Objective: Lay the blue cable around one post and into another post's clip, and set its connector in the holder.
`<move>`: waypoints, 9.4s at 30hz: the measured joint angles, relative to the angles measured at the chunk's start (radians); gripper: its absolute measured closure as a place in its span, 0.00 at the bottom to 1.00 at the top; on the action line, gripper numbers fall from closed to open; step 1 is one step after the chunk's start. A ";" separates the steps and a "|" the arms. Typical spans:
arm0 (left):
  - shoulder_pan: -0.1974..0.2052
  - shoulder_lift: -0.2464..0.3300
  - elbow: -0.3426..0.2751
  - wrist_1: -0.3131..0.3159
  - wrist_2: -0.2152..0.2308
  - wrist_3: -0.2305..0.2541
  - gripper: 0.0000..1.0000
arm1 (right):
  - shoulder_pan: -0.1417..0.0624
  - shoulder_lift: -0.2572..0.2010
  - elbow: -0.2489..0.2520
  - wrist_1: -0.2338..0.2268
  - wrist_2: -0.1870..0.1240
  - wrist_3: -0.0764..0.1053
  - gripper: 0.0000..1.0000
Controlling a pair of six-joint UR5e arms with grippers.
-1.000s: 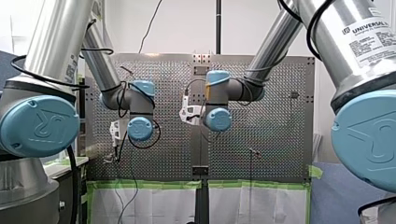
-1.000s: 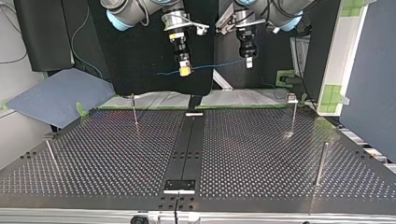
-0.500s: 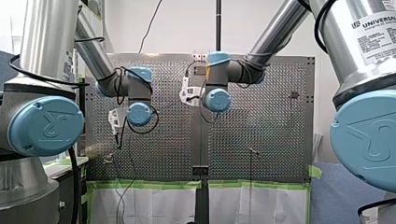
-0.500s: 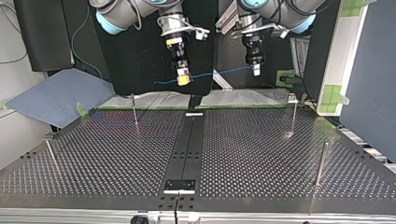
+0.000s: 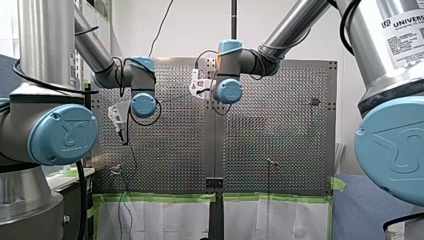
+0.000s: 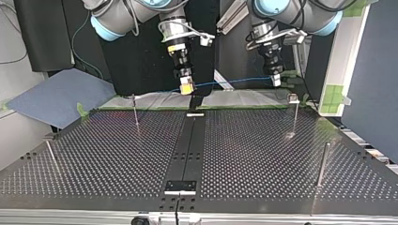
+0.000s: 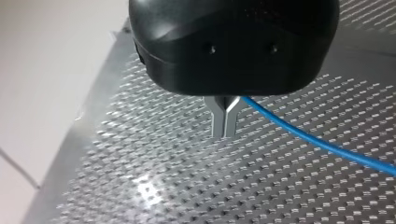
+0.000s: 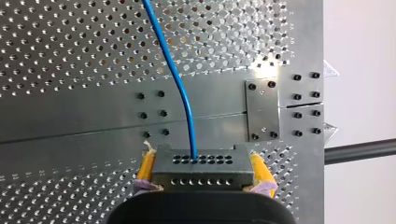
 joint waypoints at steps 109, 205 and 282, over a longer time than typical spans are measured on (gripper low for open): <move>0.667 0.003 0.537 -0.245 0.545 -0.214 1.00 | 0.010 0.208 -0.648 0.272 -0.164 -0.004 1.00; 0.593 -0.239 0.428 -0.139 0.702 -0.301 0.02 | -0.038 0.332 -0.476 0.251 -0.040 -0.016 1.00; 0.584 -0.243 0.428 -0.093 0.703 -0.321 0.02 | -0.712 0.489 0.214 -0.439 -0.204 0.366 1.00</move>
